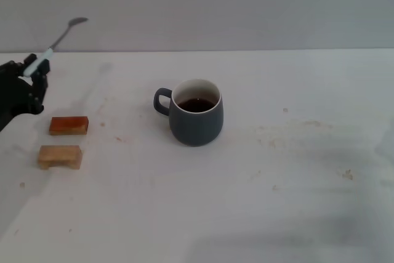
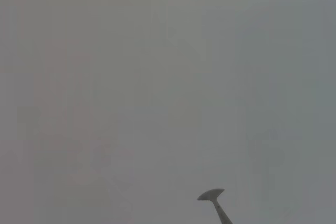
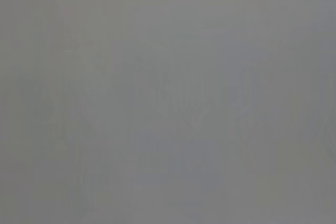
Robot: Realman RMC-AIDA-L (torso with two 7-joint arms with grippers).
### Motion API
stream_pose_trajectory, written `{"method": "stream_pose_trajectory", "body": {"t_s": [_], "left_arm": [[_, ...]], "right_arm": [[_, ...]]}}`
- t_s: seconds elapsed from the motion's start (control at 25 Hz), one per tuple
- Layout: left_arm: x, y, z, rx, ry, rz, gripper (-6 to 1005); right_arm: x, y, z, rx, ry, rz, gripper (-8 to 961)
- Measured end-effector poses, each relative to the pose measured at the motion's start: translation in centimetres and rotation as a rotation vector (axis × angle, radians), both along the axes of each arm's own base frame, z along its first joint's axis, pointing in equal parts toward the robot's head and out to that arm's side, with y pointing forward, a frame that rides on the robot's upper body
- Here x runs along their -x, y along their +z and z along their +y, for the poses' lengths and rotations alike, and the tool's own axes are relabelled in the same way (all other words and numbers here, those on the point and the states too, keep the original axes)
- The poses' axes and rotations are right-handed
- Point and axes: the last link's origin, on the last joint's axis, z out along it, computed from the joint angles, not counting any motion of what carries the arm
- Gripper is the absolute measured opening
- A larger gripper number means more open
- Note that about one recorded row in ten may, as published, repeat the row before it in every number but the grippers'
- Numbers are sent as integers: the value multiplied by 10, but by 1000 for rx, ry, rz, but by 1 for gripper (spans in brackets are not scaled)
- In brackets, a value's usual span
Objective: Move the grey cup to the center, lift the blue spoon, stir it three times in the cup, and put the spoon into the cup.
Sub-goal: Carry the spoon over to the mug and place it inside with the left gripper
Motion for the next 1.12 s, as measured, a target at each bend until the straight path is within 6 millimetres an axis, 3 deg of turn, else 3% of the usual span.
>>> {"method": "stream_pose_trajectory", "body": {"t_s": [0.4,0.64,0.76,1.12], "left_arm": [[-7,2,8,-196,73,-19,174],[-15,0,7,-214,82,15,174],[-20,7,4,-276,119,-45,174],[-44,12,-2,-161,145,5,174]], "right_arm": [[1,-1,0,2,2,3,-1],[1,-1,1,4,1,1,-1],[1,-1,3,10,2,-2,-1],[2,-3,3,18,5,-5,-1]]}}
